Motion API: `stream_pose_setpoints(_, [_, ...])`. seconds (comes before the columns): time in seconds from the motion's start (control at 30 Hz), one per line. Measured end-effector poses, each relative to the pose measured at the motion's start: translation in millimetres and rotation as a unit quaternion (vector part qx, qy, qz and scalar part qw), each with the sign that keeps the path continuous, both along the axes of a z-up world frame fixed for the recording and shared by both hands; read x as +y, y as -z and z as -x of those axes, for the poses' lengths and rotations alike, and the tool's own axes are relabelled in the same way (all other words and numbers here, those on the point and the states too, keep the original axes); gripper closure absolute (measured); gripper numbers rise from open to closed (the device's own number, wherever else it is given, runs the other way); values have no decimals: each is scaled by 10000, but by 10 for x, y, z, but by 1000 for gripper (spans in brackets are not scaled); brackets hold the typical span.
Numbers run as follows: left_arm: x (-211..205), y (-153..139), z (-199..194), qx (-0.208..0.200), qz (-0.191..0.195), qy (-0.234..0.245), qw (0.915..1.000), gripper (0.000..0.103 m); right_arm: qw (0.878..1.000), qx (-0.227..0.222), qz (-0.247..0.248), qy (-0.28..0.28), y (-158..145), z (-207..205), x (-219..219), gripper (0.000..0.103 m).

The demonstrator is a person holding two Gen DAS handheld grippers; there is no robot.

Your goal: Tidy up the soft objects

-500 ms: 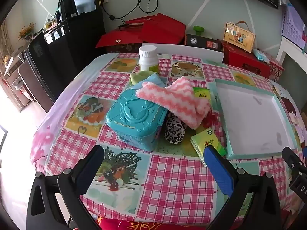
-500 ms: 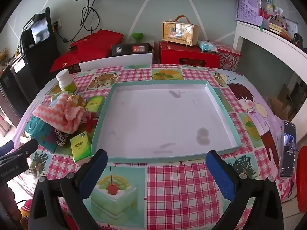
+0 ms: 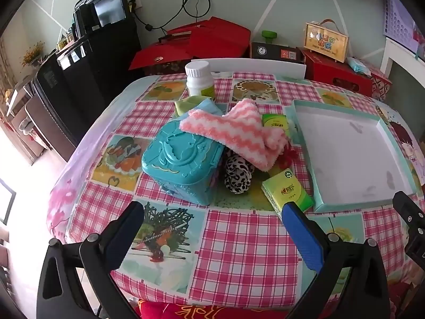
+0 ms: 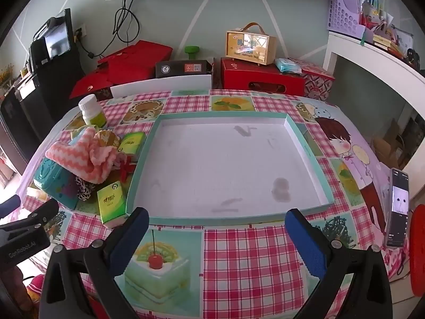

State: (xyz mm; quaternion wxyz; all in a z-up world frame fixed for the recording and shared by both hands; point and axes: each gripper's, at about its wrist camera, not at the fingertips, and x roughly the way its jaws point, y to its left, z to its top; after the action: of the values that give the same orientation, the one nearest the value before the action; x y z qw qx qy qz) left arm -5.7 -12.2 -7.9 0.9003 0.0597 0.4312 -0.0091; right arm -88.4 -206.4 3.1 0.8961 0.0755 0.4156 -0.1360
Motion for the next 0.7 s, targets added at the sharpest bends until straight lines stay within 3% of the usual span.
stream_pose_setpoints(0.7, [5,-8,21,-47,-127,-144,9998,0,10000,40,15,-54,11,13,-24,0])
